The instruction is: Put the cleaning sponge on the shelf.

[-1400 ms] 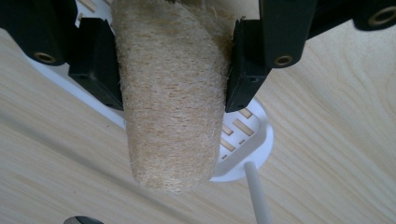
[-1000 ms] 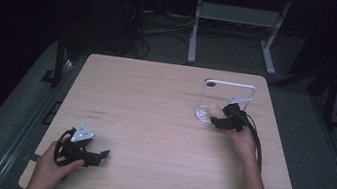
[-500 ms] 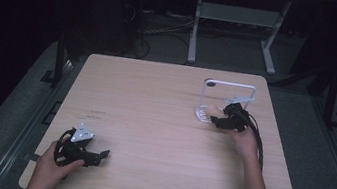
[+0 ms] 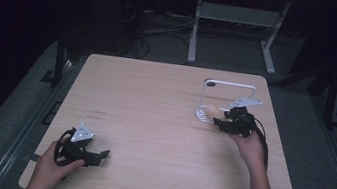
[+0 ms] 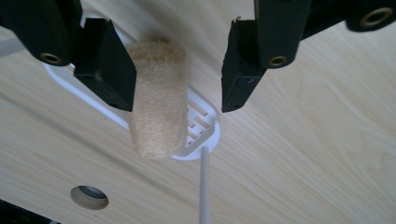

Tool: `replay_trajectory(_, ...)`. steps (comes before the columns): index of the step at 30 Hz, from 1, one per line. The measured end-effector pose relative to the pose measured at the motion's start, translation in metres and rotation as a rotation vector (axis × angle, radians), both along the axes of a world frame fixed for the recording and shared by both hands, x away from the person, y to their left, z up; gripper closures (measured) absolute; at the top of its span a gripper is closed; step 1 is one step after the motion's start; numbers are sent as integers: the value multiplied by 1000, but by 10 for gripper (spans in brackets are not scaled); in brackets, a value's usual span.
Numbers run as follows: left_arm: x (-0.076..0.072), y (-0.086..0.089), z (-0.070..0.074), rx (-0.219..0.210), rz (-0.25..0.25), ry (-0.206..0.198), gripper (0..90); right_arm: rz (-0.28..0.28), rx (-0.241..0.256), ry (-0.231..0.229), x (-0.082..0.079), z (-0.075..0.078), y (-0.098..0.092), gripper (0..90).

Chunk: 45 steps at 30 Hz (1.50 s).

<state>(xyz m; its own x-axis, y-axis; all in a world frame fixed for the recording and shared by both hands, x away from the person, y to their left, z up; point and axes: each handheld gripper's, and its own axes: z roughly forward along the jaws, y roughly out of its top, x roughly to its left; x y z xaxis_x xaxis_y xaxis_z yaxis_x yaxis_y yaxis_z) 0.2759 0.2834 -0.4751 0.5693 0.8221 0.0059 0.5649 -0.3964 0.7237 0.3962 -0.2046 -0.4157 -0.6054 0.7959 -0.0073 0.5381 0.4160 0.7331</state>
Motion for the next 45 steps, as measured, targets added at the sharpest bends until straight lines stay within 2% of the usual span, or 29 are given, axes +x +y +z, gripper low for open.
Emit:
replay_trajectory(2,0,0,0,0,0,0,127,8,-1,-3,-4,0,-1,541)
replay_trajectory(4,0,0,0,0,0,0,127,19,19,11,-9,0,0,629)
replay_trajectory(7,0,0,0,0,0,0,127,45,19,24,-13,-3,2,766)
replay_trajectory(8,0,0,0,0,0,0,127,45,19,24,-13,-3,2,766)
replay_trajectory(9,0,0,0,2,0,-1,127,63,17,39,-14,-6,2,862)
replay_trajectory(10,0,0,0,2,0,-1,127,63,17,39,-14,-6,2,862)
replay_trajectory(11,0,0,0,1,0,-1,127,68,20,62,-14,-12,4,897)
replay_trajectory(20,0,0,0,1,-1,1,127,67,-21,98,-4,-39,9,898)
replay_trajectory(23,0,0,0,0,-1,1,127,62,-31,105,-1,-44,9,898)
replay_trajectory(45,0,0,0,0,0,1,127,-47,-28,75,6,-45,-19,898)
